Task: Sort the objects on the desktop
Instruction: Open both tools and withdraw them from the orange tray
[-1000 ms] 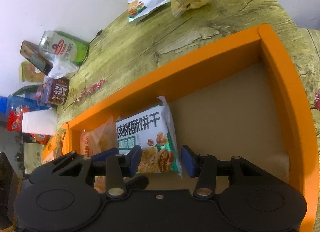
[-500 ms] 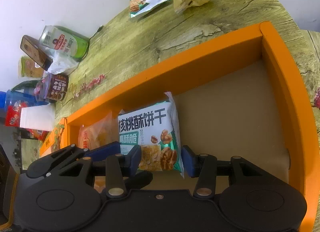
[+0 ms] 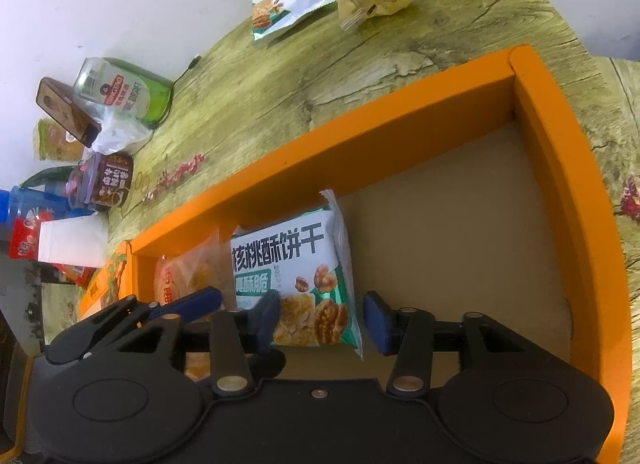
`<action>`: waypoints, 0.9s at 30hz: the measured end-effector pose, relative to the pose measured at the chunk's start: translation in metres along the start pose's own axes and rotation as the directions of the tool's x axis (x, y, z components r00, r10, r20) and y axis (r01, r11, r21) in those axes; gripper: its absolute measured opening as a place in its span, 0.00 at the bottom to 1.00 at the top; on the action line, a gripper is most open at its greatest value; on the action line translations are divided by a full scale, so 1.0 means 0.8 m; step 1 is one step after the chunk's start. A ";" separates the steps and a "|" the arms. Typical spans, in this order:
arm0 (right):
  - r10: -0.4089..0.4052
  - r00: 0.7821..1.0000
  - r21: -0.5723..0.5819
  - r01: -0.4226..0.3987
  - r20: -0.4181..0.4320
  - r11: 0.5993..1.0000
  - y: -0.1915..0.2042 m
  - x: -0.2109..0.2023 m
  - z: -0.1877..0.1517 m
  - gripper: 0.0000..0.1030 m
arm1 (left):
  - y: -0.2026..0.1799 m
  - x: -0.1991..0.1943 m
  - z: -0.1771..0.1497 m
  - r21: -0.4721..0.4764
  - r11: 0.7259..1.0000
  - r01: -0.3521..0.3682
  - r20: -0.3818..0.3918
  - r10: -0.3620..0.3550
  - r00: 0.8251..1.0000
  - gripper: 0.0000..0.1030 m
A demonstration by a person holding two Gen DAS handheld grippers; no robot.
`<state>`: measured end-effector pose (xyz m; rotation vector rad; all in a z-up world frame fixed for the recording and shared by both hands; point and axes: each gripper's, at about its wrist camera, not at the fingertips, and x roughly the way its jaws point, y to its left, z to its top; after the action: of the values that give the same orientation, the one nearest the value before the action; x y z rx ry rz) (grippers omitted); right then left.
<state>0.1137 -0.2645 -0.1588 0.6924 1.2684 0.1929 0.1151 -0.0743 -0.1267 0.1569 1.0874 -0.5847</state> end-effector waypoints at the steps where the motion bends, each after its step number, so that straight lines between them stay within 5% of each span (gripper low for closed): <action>1: 0.000 1.000 -0.001 0.000 0.001 1.000 0.000 -0.002 0.000 0.49 | 0.001 -0.002 0.000 -0.002 1.000 -0.002 0.003 0.002 1.000 0.77; 15: 0.036 0.998 -0.053 -0.034 0.042 0.998 0.021 -0.058 0.017 0.57 | 0.008 -0.062 0.026 -0.030 1.000 0.010 0.085 -0.008 0.996 0.90; 27: 0.098 0.985 -0.164 -0.074 0.142 0.984 0.086 -0.107 0.107 0.66 | 0.036 -0.085 0.102 -0.060 0.998 -0.025 0.186 0.036 0.982 0.93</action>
<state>0.1816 -0.2845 -0.0389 0.6138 1.0677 0.3036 0.1720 -0.0572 -0.0342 0.0667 0.9166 -0.5288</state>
